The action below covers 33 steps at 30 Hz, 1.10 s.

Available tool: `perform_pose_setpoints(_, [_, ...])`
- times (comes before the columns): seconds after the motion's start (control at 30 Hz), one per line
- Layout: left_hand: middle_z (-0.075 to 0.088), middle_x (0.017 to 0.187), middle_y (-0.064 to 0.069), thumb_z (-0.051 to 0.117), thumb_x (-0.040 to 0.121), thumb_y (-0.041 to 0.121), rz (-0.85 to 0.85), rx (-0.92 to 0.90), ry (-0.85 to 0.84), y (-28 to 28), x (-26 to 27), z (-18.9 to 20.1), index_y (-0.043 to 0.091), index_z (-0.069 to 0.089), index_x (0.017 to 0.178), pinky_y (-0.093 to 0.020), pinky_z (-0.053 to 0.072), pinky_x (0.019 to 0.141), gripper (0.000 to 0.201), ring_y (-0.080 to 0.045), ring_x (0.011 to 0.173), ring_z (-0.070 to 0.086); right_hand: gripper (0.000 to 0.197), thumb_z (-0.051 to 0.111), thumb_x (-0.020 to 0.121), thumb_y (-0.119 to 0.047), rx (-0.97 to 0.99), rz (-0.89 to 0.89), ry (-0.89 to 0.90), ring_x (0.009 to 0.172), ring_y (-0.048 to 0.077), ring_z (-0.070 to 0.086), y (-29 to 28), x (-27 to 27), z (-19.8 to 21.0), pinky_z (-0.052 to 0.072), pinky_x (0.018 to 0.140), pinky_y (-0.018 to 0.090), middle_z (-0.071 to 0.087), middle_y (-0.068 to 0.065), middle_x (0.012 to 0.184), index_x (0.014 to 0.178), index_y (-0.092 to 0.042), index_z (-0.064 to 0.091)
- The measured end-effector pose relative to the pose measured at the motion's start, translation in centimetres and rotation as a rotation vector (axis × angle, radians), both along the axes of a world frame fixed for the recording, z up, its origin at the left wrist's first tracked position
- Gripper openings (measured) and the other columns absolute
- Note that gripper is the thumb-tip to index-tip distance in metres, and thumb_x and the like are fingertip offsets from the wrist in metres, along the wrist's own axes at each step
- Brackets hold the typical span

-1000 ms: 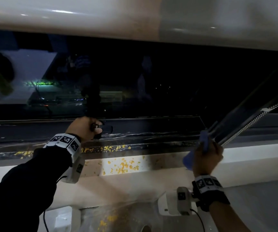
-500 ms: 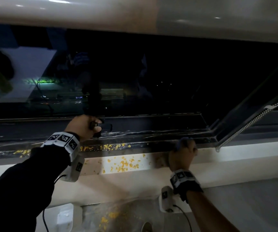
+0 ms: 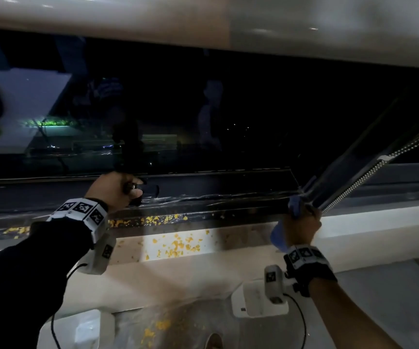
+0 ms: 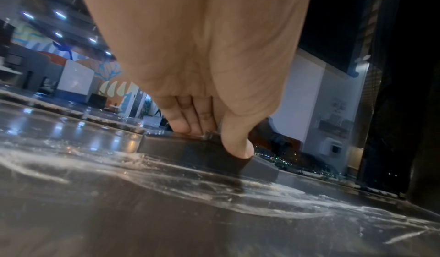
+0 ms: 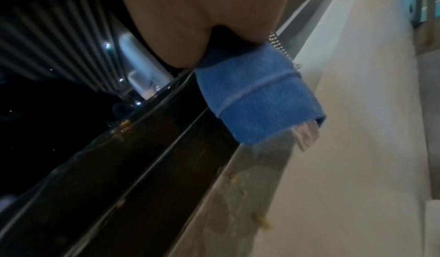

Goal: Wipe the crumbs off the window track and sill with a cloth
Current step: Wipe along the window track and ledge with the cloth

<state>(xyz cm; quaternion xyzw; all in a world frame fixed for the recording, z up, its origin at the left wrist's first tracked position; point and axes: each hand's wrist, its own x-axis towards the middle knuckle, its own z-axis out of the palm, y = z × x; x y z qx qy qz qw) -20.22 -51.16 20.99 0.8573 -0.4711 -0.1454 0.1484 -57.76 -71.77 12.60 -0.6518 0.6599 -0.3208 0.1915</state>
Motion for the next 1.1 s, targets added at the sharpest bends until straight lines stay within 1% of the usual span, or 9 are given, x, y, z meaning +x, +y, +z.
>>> perform_pose_setpoints(0.1, [0.071,0.107,-0.006,0.066,0.085,0.030,0.015,0.005,0.008,0.1,0.1,-0.2,0.025,0.067,0.113,-0.032,0.048,0.086,0.028,-0.026,0.100,0.064,0.030,0.059,0.080,-0.014,0.236,-0.001,0.133,0.117,0.043,0.047,0.0,2.5,-1.4,0.037,0.101,0.044,0.050,0.026,0.128,0.105,0.003,0.066])
perform_pose_setpoints(0.2, [0.071,0.106,-0.005,0.066,0.085,0.030,0.009,0.011,0.005,-0.1,0.0,-0.3,0.026,0.068,0.112,-0.033,0.049,0.086,0.028,-0.026,0.099,0.064,0.021,0.054,0.067,-0.008,0.078,0.094,0.120,0.109,0.047,0.045,4.7,6.1,-1.8,0.036,0.094,0.047,0.048,0.026,0.118,0.083,0.002,0.064])
perform_pose_setpoints(0.37, [0.071,0.106,-0.006,0.066,0.085,0.029,-0.007,0.018,-0.007,-0.4,-0.1,0.1,0.026,0.068,0.112,-0.032,0.048,0.086,0.027,-0.026,0.100,0.064,0.025,0.041,0.078,0.000,-0.056,0.411,0.045,0.096,0.041,0.049,11.1,11.5,-2.6,0.044,0.082,0.048,0.053,0.020,0.104,0.091,-0.001,0.062])
perform_pose_setpoints(0.47, [0.070,0.108,-0.007,0.065,0.085,0.030,-0.011,0.016,-0.023,-0.4,-0.2,0.2,0.025,0.067,0.113,-0.032,0.048,0.085,0.028,-0.027,0.100,0.064,0.022,0.053,0.088,-0.007,-0.020,0.553,-0.093,0.102,0.020,0.058,10.7,10.3,-1.9,0.043,0.091,0.020,0.058,-0.003,0.107,0.097,-0.015,0.070])
perform_pose_setpoints(0.53, [0.070,0.108,-0.007,0.065,0.086,0.030,0.000,0.007,-0.010,-0.3,-0.2,0.2,0.024,0.067,0.113,-0.031,0.046,0.085,0.028,-0.026,0.101,0.064,0.016,0.060,0.086,-0.002,0.022,0.451,-0.169,0.091,0.016,0.061,9.9,7.9,0.0,0.037,0.075,0.004,0.060,0.002,0.098,0.097,-0.008,0.071])
perform_pose_setpoints(0.6, [0.070,0.108,-0.006,0.065,0.086,0.029,0.012,-0.004,0.007,-0.1,-0.2,0.0,0.024,0.067,0.113,-0.030,0.045,0.085,0.028,-0.026,0.101,0.063,0.007,0.059,0.083,0.003,-0.028,0.224,-0.221,0.072,0.027,0.060,7.5,4.3,1.3,0.034,0.058,0.007,0.060,0.017,0.078,0.083,0.003,0.066])
perform_pose_setpoints(0.77, [0.071,0.107,-0.005,0.066,0.085,0.030,0.019,-0.005,0.020,-0.1,-0.1,-0.1,0.025,0.068,0.112,-0.031,0.046,0.085,0.027,-0.025,0.100,0.064,0.035,0.047,0.058,-0.018,0.044,-0.076,-0.070,0.092,0.045,0.060,-0.2,-0.1,-1.3,0.043,0.087,0.049,0.064,0.025,0.097,0.083,-0.001,0.066])
perform_pose_setpoints(0.87, [0.071,0.107,-0.004,0.065,0.086,0.030,0.023,-0.003,0.025,-0.1,0.1,-0.4,0.026,0.068,0.112,-0.030,0.046,0.084,0.027,-0.025,0.101,0.063,0.039,0.048,0.051,-0.020,0.107,-0.020,0.086,0.097,0.048,0.053,1.6,3.4,-2.7,0.039,0.090,0.051,0.055,0.028,0.110,0.080,0.000,0.065])
perform_pose_setpoints(1.1, [0.070,0.108,-0.004,0.065,0.086,0.030,0.019,-0.011,0.037,-0.4,0.2,-0.4,0.026,0.067,0.113,-0.030,0.045,0.086,0.028,-0.024,0.103,0.062,0.042,0.031,0.083,0.003,-0.046,0.493,0.004,0.115,0.035,0.046,13.5,12.9,-3.2,0.036,0.103,0.038,0.052,0.016,0.116,0.115,0.001,0.059])
